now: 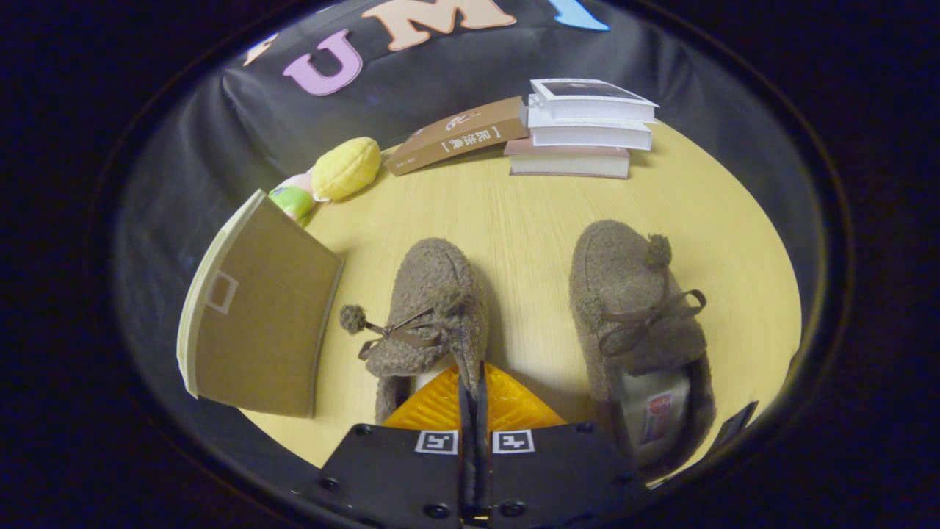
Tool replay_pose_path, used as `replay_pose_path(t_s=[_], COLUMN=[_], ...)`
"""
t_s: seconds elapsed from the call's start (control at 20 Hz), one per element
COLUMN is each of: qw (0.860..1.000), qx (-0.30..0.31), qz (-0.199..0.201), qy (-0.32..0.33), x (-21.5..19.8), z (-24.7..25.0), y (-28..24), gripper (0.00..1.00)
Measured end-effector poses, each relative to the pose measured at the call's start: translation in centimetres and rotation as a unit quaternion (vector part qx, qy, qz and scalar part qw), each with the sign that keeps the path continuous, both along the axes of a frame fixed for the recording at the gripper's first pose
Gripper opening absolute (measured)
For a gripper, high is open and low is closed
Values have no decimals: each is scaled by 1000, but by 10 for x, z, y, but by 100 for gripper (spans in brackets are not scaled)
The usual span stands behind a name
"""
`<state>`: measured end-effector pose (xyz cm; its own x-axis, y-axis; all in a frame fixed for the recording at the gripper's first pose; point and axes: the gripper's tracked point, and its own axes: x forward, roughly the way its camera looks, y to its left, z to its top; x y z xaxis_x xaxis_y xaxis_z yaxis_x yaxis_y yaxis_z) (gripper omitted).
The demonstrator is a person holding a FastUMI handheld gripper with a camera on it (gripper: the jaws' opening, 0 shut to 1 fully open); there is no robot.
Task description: Open the storage box then place both shoes into the box .Put the left shoe in first, then the right shoe, with the right side of both shoes facing outward in a uniform manner.
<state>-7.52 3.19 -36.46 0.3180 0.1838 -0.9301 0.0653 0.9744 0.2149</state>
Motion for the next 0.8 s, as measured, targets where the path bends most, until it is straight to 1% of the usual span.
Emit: replay_pose_path(t_s=[0.2, 0.35, 0.6, 0.8], qw=[998, 996, 992, 988], qx=[28, 37, 72, 106], qz=[-54, -78, -93, -86], qy=[5, -7, -48, -72], x=[7, 17, 47, 67], z=[23, 48, 102, 137], y=[10, 24, 73, 127], gripper=[3, 3, 3, 3])
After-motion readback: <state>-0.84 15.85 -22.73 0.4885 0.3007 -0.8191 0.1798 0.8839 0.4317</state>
